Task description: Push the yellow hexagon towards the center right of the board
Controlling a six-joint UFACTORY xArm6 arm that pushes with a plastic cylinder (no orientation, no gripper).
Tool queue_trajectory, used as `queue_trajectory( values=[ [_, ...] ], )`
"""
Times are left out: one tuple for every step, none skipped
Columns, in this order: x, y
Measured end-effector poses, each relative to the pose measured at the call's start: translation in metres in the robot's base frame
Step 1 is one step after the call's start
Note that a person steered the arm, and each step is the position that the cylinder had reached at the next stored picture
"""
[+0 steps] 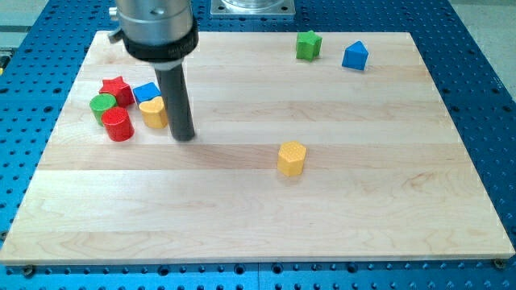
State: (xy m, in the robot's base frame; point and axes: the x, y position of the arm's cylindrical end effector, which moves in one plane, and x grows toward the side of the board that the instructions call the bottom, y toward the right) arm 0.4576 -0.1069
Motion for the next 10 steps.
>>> queue_trajectory(
  values=[
    [0.050,0.005],
    [0.055,0.044],
    [0.054,0.093],
    [0.044,0.133],
    [0.032,0.166],
    [0.034,0.154],
    [0.041,0.163],
    [0.040,0.200],
    [0.032,0.236],
    [0.029,0.269]
  ],
)
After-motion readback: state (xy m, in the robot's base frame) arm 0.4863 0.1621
